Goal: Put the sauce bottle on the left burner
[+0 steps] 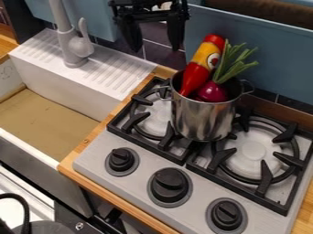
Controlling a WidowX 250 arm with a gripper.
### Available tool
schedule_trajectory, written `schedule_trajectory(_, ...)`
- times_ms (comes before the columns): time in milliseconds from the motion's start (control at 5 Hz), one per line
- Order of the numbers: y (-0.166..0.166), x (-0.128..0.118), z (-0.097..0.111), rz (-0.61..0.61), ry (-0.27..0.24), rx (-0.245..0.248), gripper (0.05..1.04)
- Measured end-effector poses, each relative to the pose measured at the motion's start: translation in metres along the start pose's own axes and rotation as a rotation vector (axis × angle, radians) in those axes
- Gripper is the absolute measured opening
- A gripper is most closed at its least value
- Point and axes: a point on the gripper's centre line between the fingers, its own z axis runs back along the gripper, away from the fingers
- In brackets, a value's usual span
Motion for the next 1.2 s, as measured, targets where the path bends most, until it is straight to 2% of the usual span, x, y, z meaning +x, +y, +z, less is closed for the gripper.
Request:
schedule_trajectory(200, 0.001, -0.003, -0.009, 0.003, 0.032, -0.003, 0.997)
schedule_trajectory(400, -0.009, -0.004, -0.015, -0.081, 0.033, -0.043, 0.997)
schedule_trajectory(800, -0.034, 0.003, -0.013, -0.138, -0.004, -0.101, 0.997)
schedule_trajectory(1000, -0.042, 0.009, -0.016, -0.168, -0.040, -0.070, 0.997)
schedule_trajectory(1200, -0.044, 0.014, -0.027, -0.188, -0.004, -0.035, 0.997)
